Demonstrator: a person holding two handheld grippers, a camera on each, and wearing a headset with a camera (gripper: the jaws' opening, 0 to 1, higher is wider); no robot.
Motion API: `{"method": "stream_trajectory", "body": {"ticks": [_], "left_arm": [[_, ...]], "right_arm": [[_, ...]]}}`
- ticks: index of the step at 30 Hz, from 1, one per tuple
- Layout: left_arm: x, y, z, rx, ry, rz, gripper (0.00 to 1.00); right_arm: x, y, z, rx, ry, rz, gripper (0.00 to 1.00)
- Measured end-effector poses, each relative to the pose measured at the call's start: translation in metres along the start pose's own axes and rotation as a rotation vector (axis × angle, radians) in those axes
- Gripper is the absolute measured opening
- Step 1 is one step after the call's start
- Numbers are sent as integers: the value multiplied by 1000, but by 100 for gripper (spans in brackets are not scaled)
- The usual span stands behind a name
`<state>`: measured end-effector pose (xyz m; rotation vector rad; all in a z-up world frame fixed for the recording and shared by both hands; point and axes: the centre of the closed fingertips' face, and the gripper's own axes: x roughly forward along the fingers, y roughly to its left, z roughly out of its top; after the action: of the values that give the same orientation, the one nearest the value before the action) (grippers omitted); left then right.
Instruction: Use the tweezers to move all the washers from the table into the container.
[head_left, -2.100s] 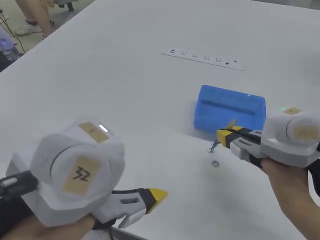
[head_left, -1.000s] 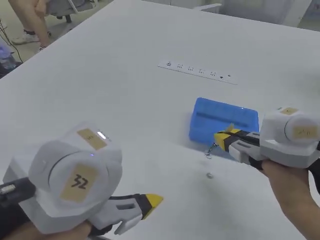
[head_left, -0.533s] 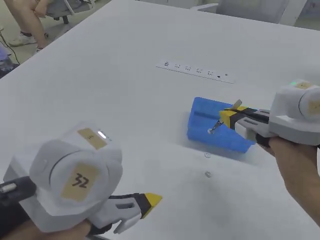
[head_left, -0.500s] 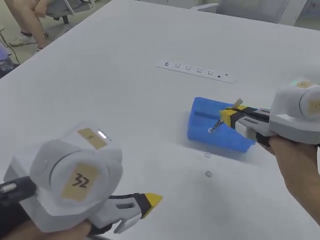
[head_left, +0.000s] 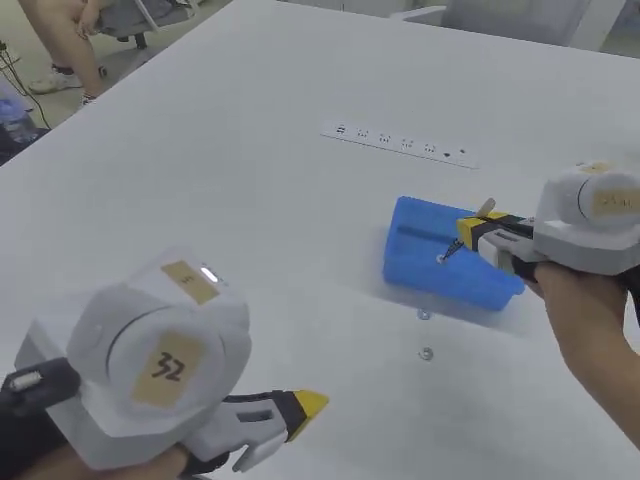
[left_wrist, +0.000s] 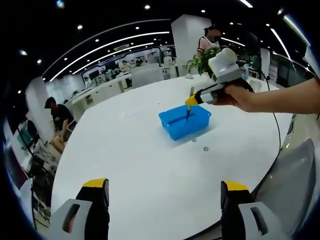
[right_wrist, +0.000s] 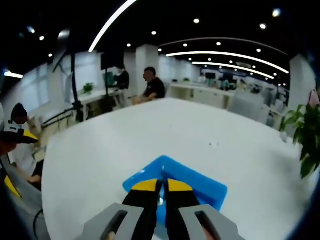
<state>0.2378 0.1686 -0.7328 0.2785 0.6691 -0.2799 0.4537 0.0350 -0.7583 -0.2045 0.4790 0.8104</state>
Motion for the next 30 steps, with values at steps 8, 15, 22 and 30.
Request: {"method": "stream_trajectory", "body": {"ticks": [8, 15, 22, 30], "left_arm": [[1, 2, 0, 8, 5, 5, 95], [4, 1, -2, 2, 12, 0, 94], [5, -3, -4, -8, 12, -11, 95], [4, 0, -3, -9, 8, -3, 95]], "right_arm": [[14, -1, -22, -16, 65, 1, 0], [17, -2, -27, -8, 80, 1, 1], [22, -2, -30, -20, 91, 5, 1], [20, 3, -31, -15, 91, 11, 1]]}}
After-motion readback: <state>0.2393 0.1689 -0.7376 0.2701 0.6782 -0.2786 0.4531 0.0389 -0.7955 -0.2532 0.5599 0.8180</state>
